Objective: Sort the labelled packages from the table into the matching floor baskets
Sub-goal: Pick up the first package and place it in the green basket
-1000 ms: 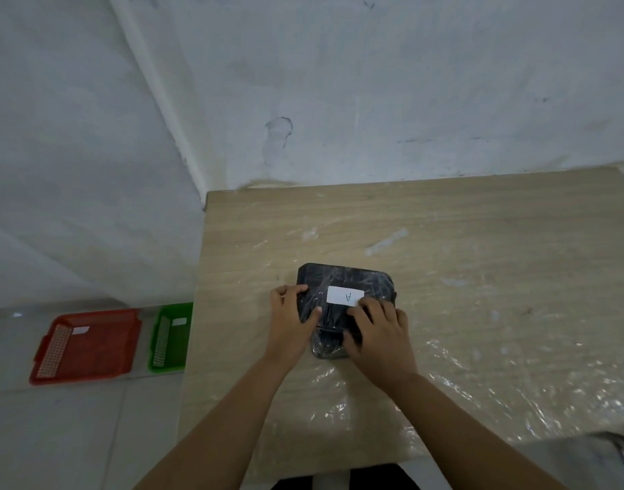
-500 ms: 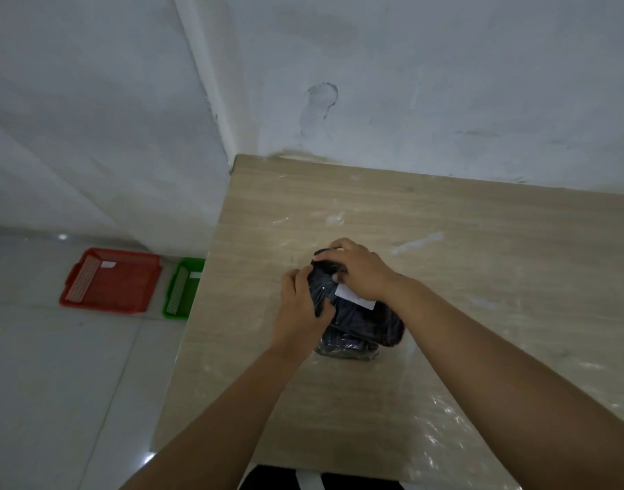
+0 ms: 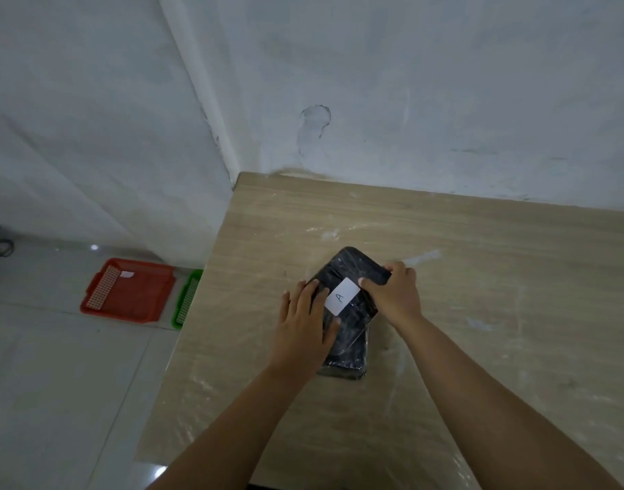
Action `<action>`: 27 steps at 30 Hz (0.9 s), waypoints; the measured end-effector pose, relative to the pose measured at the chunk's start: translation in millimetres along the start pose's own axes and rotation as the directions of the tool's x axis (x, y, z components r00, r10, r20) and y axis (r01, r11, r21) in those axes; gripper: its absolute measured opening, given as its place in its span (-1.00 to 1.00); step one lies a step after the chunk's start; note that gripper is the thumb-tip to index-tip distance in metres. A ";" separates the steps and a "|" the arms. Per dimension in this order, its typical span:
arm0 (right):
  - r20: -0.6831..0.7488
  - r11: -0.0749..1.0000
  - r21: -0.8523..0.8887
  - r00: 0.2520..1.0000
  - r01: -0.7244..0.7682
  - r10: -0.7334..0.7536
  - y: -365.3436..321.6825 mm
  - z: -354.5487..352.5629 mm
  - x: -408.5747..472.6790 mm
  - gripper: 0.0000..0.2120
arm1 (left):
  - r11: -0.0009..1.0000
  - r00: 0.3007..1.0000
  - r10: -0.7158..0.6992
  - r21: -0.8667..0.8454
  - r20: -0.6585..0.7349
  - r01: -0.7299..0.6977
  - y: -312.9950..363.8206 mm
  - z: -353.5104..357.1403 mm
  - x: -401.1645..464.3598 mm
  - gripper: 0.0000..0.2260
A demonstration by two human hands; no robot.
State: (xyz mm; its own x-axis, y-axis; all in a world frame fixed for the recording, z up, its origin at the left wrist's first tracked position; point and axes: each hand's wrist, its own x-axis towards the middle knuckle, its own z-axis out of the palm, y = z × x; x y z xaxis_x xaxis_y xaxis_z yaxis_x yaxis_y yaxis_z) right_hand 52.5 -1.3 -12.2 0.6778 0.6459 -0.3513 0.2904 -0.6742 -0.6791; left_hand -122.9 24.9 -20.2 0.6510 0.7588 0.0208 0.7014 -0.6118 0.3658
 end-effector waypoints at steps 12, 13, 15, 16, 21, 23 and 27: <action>-0.241 0.990 -0.017 0.961 -0.143 0.135 -3.2 27.9 -63.2 -0.51 | 0.996 0.986 0.080 -0.062 0.144 -0.072 -31.2 -1.1 -14.6 -0.11; -0.268 0.985 -0.031 0.951 -0.170 0.156 -4.5 31.9 -69.4 -0.51 | 0.994 0.982 0.088 -0.074 0.168 -0.076 -35.7 -2.3 -12.2 -0.12; -0.320 0.971 -0.061 0.926 -0.232 0.201 -5.5 40.3 -81.3 -0.50 | 0.991 0.972 0.094 -0.112 0.213 -0.072 -44.9 -4.9 -8.2 -0.10; -0.346 0.962 -0.070 0.911 -0.262 0.223 -5.2 44.4 -87.0 -0.49 | 0.988 0.967 0.103 -0.140 0.234 -0.072 -49.0 -6.3 -6.8 -0.09; -0.413 0.930 0.030 0.843 -0.366 0.345 -2.6 57.8 -106.8 -0.50 | 0.924 0.947 0.155 -0.380 0.283 -0.037 -60.4 -8.6 -4.8 -0.02; -0.414 0.925 0.076 0.832 -0.373 0.369 -1.3 59.8 -109.9 -0.49 | 0.888 0.947 0.139 -0.459 0.290 0.011 -62.5 -8.7 -3.9 0.00; -0.411 0.921 0.124 0.826 -0.368 0.386 -2.9 62.8 -111.5 -0.50 | 0.872 0.930 0.221 -0.487 0.293 -0.054 -66.7 -11.1 -0.4 -0.03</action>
State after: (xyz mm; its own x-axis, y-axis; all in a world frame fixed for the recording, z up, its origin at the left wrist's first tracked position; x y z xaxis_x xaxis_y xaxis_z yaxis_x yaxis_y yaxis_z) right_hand -66.4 -48.9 -11.6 0.9497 0.1260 -0.2868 -0.0659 -0.8147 -0.5761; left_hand -173.2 67.9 -34.3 0.8457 0.5049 -0.1726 0.4350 -0.4652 0.7709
